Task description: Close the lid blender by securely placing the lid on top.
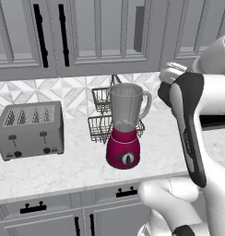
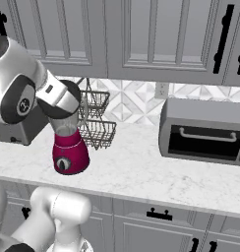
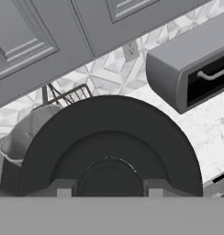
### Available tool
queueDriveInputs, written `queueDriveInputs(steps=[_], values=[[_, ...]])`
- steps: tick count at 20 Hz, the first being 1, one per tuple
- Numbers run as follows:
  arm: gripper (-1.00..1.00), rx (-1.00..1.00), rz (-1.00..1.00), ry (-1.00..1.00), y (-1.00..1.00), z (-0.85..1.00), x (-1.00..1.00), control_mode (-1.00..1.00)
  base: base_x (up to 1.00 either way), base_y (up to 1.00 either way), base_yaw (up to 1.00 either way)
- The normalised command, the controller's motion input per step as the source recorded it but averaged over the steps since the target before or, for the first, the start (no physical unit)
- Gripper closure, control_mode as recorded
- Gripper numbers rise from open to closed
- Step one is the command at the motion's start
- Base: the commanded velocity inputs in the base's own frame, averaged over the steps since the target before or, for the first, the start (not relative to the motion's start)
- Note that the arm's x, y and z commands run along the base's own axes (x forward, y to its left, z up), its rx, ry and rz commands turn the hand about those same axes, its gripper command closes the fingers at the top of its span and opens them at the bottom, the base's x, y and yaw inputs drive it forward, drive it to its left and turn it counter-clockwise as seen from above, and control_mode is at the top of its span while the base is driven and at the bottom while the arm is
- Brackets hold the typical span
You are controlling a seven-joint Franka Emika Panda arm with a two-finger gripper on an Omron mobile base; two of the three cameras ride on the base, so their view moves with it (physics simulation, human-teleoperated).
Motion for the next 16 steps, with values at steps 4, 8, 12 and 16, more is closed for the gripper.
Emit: queueDriveInputs(steps=[4, 8, 12, 16], values=[[1.0, 0.04, -0.04, 0.09, 0.65, 0.34, 0.01, -1.0, 0.0, 0.0, 0.0], [1.0, 0.01, -0.03, 0.14, 0.52, 0.36, 0.07, -1.0, 0.0, 0.0, 0.0], [1.0, 0.0, -0.08, 0.12, 0.21, 0.04, 0.33, -1.0, 0.0, 0.0, 0.0], [1.0, 0.0, -0.07, 0.13, 0.12, 0.0, 0.46, -1.0, 0.0, 0.0, 0.0]])
